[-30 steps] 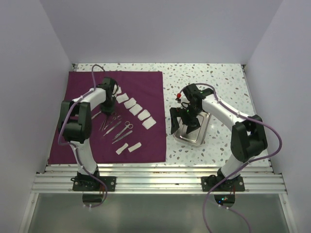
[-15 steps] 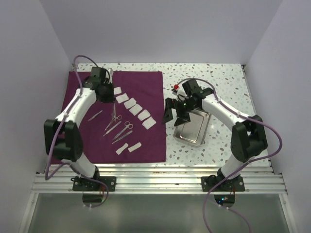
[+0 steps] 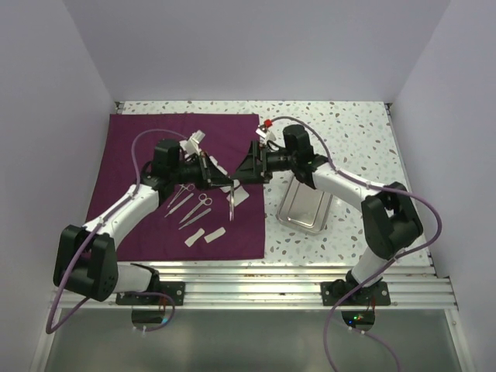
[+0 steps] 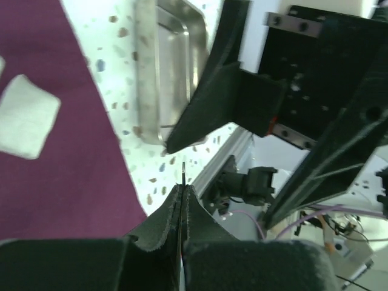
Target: Prepare the surgical pack
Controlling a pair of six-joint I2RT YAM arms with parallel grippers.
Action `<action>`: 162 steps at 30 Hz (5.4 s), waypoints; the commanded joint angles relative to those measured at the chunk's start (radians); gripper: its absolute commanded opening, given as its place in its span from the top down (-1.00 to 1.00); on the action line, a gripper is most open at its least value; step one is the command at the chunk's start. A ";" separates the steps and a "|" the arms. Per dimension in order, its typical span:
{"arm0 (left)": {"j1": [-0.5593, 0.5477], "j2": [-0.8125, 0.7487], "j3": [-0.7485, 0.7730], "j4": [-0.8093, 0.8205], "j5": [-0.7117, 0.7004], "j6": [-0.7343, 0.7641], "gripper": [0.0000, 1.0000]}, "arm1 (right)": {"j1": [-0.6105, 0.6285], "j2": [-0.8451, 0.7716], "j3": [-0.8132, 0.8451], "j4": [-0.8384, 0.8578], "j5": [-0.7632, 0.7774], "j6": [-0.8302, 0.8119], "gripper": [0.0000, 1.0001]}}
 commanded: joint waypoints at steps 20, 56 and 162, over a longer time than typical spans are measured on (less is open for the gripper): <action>-0.011 0.104 0.116 0.147 0.043 -0.109 0.66 | 0.049 0.044 -0.077 0.171 -0.054 0.106 1.00; 0.200 0.558 0.525 -0.684 -1.237 0.583 -0.38 | -0.314 0.189 0.117 -0.978 1.008 -0.366 0.79; -0.187 0.162 0.337 -0.470 -0.276 0.219 0.35 | 0.062 0.161 0.259 -0.567 0.311 -0.039 1.00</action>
